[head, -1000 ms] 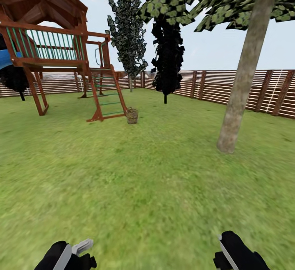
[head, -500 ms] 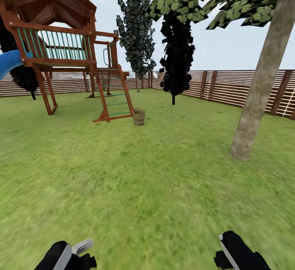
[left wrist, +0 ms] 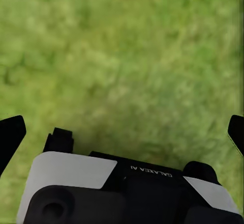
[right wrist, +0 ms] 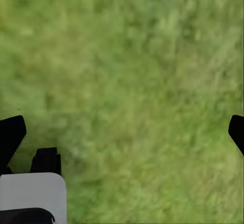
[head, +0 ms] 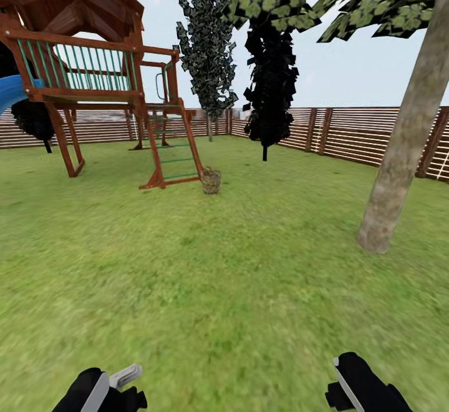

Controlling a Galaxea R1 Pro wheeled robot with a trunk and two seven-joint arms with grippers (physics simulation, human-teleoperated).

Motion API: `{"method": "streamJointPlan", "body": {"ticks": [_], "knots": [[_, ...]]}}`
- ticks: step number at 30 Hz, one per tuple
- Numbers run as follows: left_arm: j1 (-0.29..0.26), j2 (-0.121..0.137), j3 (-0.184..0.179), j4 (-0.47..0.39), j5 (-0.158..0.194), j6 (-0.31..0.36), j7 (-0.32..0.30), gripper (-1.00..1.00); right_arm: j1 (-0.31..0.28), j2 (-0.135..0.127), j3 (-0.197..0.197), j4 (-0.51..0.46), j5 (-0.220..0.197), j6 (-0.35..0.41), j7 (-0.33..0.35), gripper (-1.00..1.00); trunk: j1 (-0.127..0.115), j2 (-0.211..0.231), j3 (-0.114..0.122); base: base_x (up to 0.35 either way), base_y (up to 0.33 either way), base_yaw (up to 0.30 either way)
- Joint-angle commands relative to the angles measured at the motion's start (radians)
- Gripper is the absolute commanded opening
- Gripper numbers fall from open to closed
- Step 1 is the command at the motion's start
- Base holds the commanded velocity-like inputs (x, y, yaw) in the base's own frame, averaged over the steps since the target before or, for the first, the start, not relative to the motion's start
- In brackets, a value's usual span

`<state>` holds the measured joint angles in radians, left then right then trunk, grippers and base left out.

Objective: Take the three Easter eggs out of the wicker basket on the lawn in the garden, then place them on the lawn next to a single tree (choose any tree) so that all three eggs are next to the same tree and none are left in the basket.

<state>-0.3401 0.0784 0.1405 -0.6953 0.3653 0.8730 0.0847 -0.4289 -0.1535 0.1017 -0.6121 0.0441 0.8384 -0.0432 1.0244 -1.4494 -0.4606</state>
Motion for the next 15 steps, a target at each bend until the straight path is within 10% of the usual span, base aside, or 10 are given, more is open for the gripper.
{"method": "streamJointPlan", "body": {"ticks": [1,15], "knots": [[0.0,0.0,0.001,-0.001,0.011,0.004,0.009,1.0,-0.001,-0.001,0.006,-0.001,0.004,0.005,0.0,1.0,0.001,-0.001,-0.001,0.35,0.0,0.0],[0.0,-0.002,0.002,-0.001,0.012,0.004,0.009,1.0,-0.001,0.002,0.006,-0.001,0.008,0.005,-0.001,1.0,0.001,-0.001,-0.001,0.35,0.0,0.018]]}}
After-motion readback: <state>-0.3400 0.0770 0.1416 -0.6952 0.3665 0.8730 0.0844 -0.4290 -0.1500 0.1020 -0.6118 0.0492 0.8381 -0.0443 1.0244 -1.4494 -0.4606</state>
